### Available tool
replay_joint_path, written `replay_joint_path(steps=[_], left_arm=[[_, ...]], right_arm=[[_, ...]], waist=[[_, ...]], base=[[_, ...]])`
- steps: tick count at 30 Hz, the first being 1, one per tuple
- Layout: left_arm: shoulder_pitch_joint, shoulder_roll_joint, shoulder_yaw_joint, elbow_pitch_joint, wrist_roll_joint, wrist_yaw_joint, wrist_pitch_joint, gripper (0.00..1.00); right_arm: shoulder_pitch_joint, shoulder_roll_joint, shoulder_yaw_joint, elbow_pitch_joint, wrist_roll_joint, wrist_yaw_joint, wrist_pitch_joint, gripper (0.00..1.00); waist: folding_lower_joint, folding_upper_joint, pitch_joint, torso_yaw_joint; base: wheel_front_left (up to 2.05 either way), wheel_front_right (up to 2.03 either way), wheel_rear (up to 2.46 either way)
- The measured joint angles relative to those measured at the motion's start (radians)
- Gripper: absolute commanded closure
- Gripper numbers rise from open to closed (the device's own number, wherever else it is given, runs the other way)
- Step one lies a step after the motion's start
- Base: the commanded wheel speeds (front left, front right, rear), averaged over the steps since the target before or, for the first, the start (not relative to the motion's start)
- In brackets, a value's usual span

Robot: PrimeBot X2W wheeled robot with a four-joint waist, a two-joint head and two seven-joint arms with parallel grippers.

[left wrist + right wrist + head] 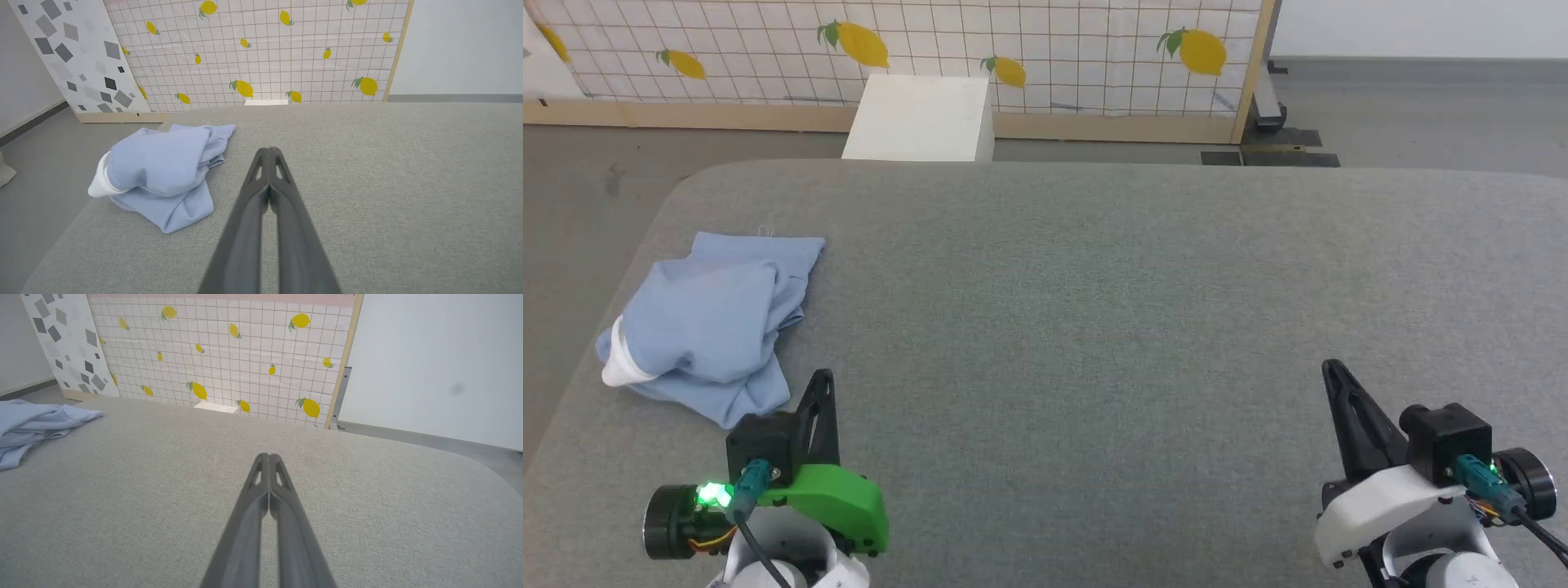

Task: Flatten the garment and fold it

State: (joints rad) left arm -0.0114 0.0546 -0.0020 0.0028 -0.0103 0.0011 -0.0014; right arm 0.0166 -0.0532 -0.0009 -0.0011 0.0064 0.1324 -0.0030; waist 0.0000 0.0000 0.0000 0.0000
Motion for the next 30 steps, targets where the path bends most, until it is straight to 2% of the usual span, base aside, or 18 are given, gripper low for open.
replay_joint_path(steps=[30], left_arm=[[0.000,0.000,0.000,0.000,0.000,0.000,0.000,1.00]], right_arm=[[0.000,0.000,0.000,0.000,0.000,0.000,0.000,1.00]], waist=[[0.0000,0.0000,0.000,0.000]], base=[[0.00,0.00,0.00]])
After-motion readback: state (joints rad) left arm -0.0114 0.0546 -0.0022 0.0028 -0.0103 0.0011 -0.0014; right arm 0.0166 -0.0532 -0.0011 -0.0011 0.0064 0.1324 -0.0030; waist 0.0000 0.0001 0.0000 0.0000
